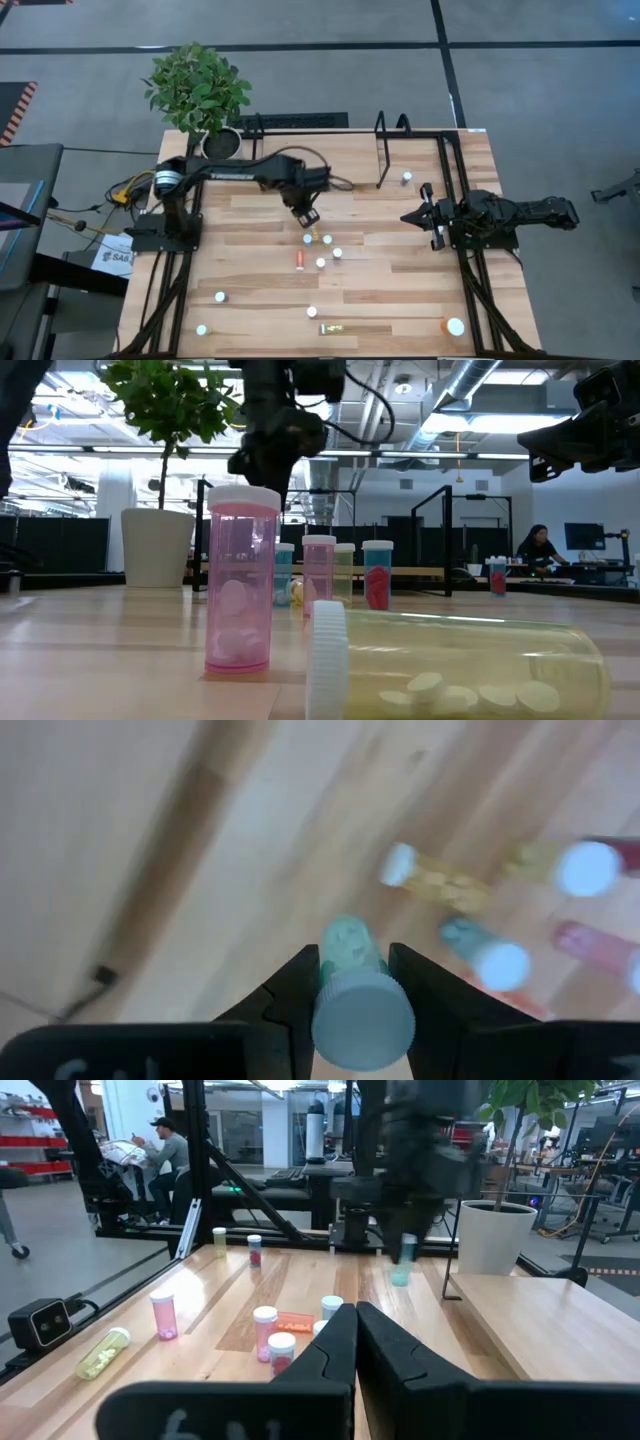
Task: Pick and place medicine bottles onto shelf by color
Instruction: Put the blue pill bottle on the shelf
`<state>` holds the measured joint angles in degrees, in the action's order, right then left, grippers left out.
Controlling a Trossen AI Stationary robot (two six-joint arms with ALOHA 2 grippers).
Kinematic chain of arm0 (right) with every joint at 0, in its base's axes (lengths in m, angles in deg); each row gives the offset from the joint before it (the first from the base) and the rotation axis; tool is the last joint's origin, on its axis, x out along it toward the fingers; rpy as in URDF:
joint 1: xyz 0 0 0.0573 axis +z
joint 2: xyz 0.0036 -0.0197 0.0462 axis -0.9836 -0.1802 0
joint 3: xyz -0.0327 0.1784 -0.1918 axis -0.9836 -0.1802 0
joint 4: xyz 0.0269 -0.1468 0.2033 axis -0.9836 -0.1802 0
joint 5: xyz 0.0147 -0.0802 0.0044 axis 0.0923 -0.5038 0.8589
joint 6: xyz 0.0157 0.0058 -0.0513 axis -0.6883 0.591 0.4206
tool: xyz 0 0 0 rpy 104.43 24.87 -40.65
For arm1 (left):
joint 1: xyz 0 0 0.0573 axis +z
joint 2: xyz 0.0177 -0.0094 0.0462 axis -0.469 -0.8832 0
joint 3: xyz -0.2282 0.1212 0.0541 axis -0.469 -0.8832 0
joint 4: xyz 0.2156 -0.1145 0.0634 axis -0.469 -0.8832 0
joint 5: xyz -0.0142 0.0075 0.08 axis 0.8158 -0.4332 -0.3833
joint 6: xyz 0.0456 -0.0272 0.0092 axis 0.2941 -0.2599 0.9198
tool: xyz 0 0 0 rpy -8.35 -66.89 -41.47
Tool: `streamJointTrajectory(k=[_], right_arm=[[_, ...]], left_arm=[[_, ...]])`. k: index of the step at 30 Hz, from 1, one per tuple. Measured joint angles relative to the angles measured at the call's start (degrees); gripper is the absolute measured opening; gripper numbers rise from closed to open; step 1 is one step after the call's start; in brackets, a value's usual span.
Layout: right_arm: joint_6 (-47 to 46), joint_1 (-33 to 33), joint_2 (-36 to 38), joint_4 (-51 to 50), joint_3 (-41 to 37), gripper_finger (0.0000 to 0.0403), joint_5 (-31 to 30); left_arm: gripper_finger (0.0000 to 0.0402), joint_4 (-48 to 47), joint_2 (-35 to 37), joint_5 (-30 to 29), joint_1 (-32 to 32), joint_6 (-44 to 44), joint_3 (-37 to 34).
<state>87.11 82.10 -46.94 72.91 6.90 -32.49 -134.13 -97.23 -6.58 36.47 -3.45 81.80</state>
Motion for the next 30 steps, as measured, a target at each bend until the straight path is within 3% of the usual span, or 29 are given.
streamJointTrajectory(k=[8, 22, 30], right_arm=[[0.00, 0.01, 0.00, 0.00, 0.02, 0.0026, 0.00], [0.00, 0.00, 0.00, 0.00, 0.02, 0.0026, -0.02], [0.00, 0.00, 0.00, 0.00, 0.00, 0.0026, -0.01]], left_arm=[[0.0098, -3.31, -4.33, 0.50, 7.35, 7.84, 6.46], [0.0098, 0.57, -4.56, -1.49, 22.01, 19.19, 4.96], [0.0098, 3.34, -4.59, -0.91, 27.21, 26.44, 3.73]])
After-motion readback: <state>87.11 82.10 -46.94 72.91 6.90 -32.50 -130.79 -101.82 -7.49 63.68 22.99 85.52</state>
